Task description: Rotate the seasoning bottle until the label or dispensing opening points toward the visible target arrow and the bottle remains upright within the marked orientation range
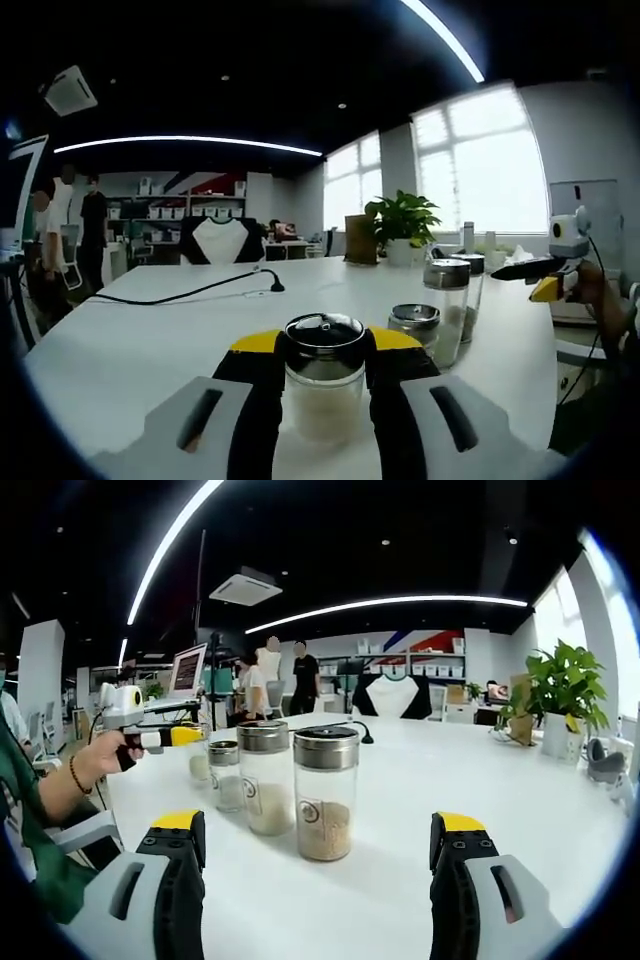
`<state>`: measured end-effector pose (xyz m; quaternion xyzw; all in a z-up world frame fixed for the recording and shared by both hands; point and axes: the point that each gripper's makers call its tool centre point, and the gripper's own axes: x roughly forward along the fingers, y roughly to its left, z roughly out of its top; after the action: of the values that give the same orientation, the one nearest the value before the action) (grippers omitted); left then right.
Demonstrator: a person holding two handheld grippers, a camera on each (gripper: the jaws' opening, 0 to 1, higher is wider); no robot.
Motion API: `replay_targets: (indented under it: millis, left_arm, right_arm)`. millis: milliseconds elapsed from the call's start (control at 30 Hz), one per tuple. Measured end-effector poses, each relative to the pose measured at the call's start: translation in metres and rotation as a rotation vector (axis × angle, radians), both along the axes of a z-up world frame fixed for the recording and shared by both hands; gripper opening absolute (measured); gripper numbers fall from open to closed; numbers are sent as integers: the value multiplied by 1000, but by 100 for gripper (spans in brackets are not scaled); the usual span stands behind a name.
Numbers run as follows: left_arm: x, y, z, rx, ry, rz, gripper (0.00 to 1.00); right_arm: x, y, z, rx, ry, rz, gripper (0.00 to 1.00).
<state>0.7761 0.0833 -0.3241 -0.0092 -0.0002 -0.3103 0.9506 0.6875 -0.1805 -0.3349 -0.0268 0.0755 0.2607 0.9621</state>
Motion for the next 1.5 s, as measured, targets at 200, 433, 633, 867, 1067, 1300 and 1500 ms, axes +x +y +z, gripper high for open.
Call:
replay_targets:
  millis: [200, 433, 633, 867, 1067, 1300, 1500]
  left_arm:
    - [-6, -4, -7, 3, 7, 4, 32]
    - [-11, -6, -12, -15, 12, -2, 32]
    - [-13, -7, -12, -12, -10, 10, 33]
    - [-18, -8, -11, -21, -27, 30, 33]
    - [-23, -12, -10, -21, -31, 33, 32]
    - [-25, -14, -9, -21, -27, 23, 33]
    - [-25, -14, -8, -23, -27, 28, 33]
  right_arm:
    - [1, -2, 0, 1, 0, -4, 95]
    - [3, -2, 0, -2, 2, 0, 95]
    - [2, 1, 0, -3, 1, 2, 95]
    - [2, 2, 0, -3, -2, 9, 95]
    - [3, 1, -2, -3, 0, 7, 95]
    - [2, 6, -5, -6, 5, 12, 95]
    - [2, 4, -5, -6, 5, 12, 95]
